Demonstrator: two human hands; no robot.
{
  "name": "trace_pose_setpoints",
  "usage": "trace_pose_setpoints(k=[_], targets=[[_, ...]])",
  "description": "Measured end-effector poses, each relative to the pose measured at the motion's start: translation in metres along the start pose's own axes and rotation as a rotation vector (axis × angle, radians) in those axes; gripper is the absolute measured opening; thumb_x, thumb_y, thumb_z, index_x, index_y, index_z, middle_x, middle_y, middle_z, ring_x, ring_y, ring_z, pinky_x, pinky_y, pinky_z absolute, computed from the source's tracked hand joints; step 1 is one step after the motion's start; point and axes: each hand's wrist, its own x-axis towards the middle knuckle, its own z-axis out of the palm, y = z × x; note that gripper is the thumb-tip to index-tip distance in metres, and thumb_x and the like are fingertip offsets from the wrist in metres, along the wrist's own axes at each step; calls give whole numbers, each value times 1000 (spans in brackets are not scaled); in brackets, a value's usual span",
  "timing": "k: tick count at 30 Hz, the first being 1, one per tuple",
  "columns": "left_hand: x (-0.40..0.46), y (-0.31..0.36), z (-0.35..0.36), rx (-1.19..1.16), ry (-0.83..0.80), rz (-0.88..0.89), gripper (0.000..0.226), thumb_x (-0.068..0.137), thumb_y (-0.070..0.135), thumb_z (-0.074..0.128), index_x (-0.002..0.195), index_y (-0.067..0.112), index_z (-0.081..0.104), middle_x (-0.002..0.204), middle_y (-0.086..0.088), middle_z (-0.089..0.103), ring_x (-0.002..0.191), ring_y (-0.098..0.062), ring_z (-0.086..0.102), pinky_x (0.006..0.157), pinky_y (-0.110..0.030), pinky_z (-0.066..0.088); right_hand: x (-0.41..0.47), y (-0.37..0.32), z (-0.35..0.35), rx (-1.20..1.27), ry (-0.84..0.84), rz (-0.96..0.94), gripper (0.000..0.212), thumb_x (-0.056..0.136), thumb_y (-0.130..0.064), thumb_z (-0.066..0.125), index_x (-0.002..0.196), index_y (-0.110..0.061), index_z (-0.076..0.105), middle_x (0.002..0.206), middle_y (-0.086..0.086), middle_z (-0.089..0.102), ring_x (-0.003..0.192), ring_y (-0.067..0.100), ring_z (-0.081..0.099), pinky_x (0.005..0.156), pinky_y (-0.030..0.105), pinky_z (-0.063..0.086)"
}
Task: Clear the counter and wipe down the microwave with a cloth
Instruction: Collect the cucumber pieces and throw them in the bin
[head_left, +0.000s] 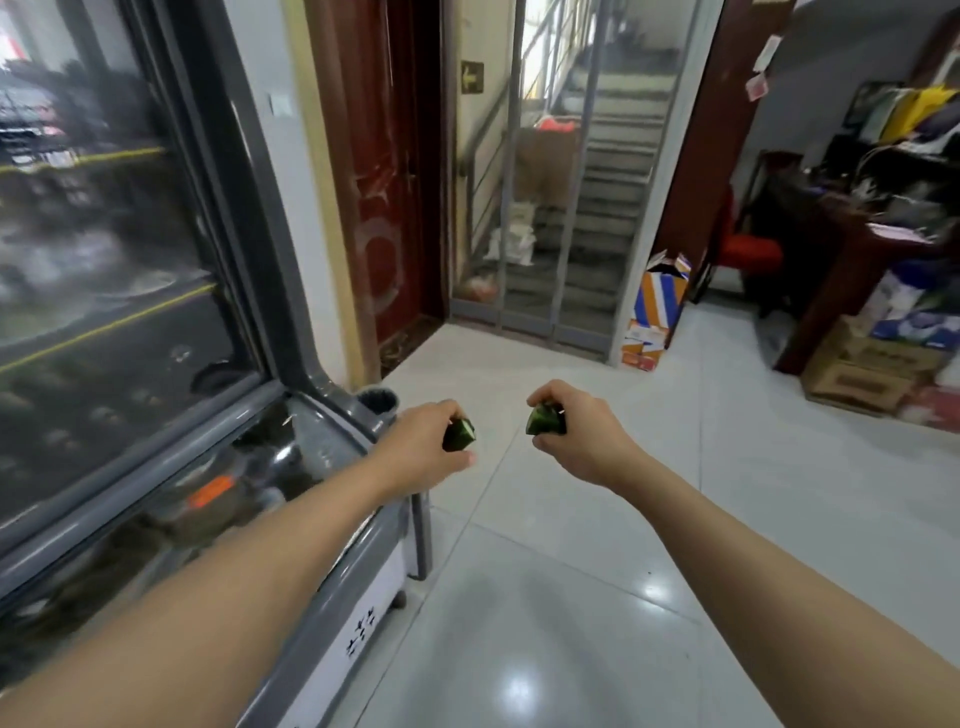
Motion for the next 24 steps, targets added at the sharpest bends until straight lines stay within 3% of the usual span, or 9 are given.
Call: trace_pose_setpoints(k=[5,10,16,21,24], targets=[[86,30,30,-60,-22,-40,37,81,36,69,111,20,54,108,-1,61,100,-20,57,88,-36,49,60,68,-45,-16,-42,25,36,84,-8,65,116,-20,53,114,3,54,93,20,52,70,23,44],[163,38,48,-54,-45,-57,35,80,37,70,108,22,53,107,1,61,98,-18,57,85,-32,49,121,114,-69,1,-60,36,37,83,-8,66,116,-20,53,114,2,54,96,20,54,75,25,47],[267,26,59,-55,-19,-56,33,79,35,71,105,22,55,105,2,62,96,-17,58,84,-32,49,219,152,-79,-8,-70,22,38,83,-9,67,117,-21,53,109,-1,53,97,19,54,79,26,49],[369,5,56,-66,11,-73,31,79,34,72,103,21,56,103,2,62,93,-17,58,76,-26,44,321,175,-86,-30,-80,8,38,82,-9,67,116,-20,54,107,0,55,94,20,55,73,25,49],[425,-8,49,-49,-2,-90,34,80,34,71,107,20,57,106,0,62,96,-18,58,79,-29,47,377,188,-90,-18,-83,4,38,82,-10,67,116,-21,54,107,0,56,92,19,56,70,24,48]])
